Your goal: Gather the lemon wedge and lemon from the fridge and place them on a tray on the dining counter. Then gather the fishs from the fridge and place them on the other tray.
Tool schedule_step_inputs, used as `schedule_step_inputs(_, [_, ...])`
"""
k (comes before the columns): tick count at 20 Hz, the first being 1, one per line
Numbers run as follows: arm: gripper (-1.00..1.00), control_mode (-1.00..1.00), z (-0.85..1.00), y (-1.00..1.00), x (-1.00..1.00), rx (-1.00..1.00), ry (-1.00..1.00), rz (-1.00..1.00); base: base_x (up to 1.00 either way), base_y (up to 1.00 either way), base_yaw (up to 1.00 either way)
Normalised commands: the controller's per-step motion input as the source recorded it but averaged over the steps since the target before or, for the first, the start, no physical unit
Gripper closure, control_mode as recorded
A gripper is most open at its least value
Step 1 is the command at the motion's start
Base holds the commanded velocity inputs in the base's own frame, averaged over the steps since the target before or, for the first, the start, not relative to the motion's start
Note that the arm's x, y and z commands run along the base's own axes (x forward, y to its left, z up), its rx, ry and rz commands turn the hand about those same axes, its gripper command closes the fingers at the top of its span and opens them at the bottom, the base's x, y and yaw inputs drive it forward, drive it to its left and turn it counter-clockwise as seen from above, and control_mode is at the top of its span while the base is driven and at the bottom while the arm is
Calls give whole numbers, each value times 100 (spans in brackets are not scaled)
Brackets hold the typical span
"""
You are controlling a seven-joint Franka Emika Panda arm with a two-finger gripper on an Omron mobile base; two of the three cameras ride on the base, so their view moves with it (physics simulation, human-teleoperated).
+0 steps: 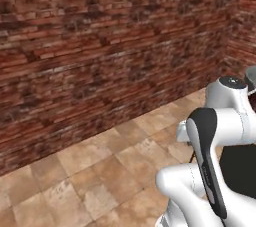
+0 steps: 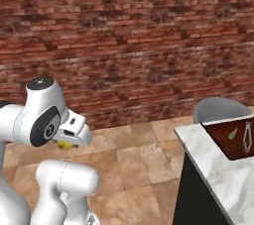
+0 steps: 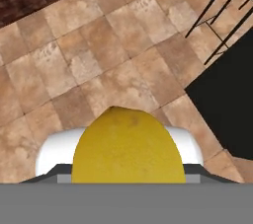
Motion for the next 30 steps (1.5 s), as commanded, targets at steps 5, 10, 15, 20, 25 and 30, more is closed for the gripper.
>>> schedule_step_inputs(5, [100,100,0,0,0,0,0,0,6,-6,-56])
schedule_step_inputs(10, [100,100,0,0,0,0,0,0,20,0,-60])
schedule_step_inputs(15, [100,100,0,0,0,0,0,0,29,2,-61])
schedule_step_inputs(20, [100,100,0,0,0,0,0,0,47,0,-55])
schedule_step_inputs(25, [100,100,0,0,0,0,0,0,51,4,-55])
schedule_step_inputs(30, [100,100,0,0,0,0,0,0,56,25,-55])
